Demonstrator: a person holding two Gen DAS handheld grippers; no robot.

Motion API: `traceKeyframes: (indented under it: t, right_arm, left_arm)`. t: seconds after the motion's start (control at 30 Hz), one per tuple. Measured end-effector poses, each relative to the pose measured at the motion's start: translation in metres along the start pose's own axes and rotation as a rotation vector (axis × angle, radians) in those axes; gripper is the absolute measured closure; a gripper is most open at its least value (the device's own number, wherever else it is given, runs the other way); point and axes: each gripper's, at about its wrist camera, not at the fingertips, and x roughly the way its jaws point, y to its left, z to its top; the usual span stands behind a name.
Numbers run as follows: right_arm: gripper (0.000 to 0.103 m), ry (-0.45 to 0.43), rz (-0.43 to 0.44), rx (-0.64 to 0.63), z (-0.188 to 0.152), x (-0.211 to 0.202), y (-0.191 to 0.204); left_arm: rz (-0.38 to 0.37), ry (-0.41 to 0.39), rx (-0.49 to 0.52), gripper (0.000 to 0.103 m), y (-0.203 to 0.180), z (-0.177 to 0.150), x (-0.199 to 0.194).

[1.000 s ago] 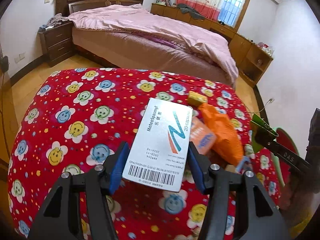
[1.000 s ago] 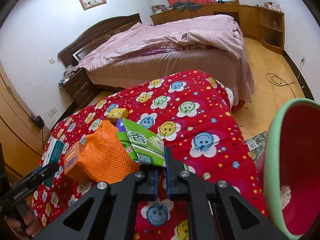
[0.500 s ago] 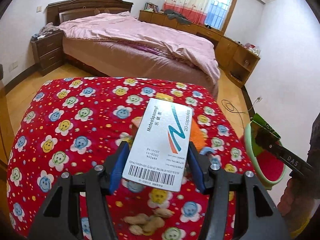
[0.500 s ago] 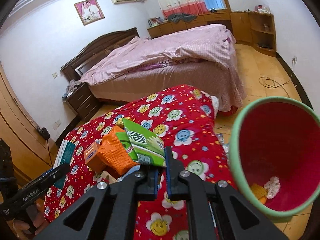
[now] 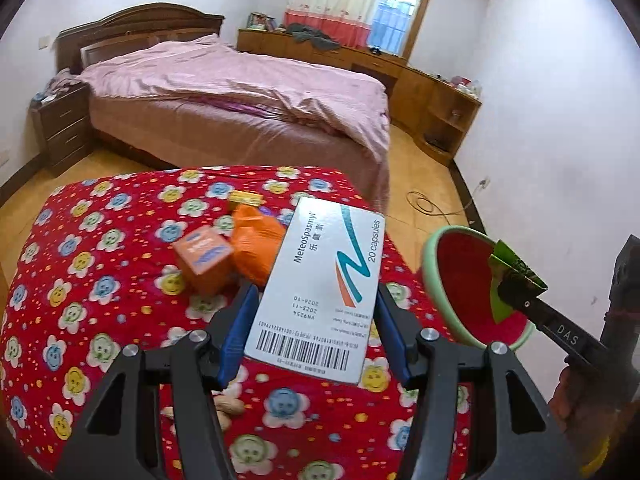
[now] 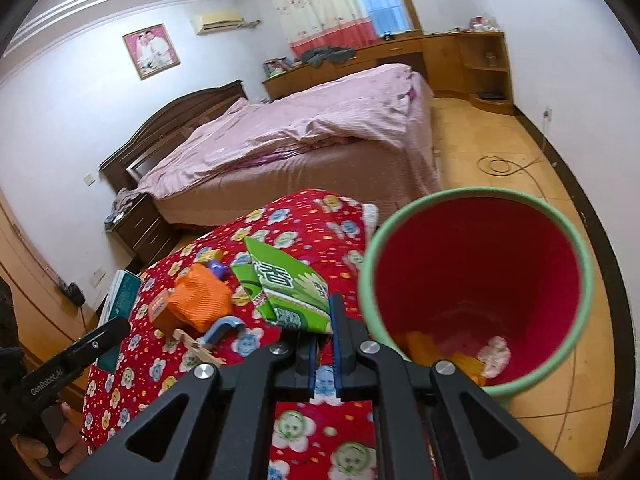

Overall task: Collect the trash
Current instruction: 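Carry the white box and green carton over the red bucket with both tools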

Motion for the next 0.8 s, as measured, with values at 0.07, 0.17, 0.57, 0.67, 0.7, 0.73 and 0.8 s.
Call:
traceKeyframes:
  t: [0.07,0.17,0.57,0.67,0.7,0.73,0.8]
  right_arm:
    - [0.096,-0.008,-0.015,0.015,-0.001,-0.006,-0.010]
    - [0.096,-0.017,-0.035,0.034,-0.004,-0.013,-0.022]
    - [0.096,-0.046,-0.089,0.105,-0.011,-0.033,-0.069]
    - [0.095,-0.051,-0.099,0.119,-0.011,-0.035,-0.078]
    - [0.095,-0.053,-0.104,0.126,-0.011,-0.036,-0.082]
    - [0.095,-0.055,-0.107,0.132,-0.012,-0.037,-0.085]
    - [0.095,-0.057,-0.115,0.142,-0.013,-0.037,-0.091]
  left_arm:
    - [-0.009,0.005,0.011,0.045,-0.009,0.000,0.001]
    - [-0.023,0.014,0.031,0.045,-0.022,-0.001,0.005]
    - [-0.068,0.051,0.114,0.045,-0.074,-0.005,0.030]
    - [-0.076,0.063,0.143,0.045,-0.087,-0.007,0.038]
    - [-0.079,0.068,0.152,0.045,-0.092,-0.008,0.041]
    - [-0.082,0.071,0.158,0.045,-0.095,-0.008,0.044]
    - [-0.089,0.079,0.174,0.045,-0.103,-0.009,0.050]
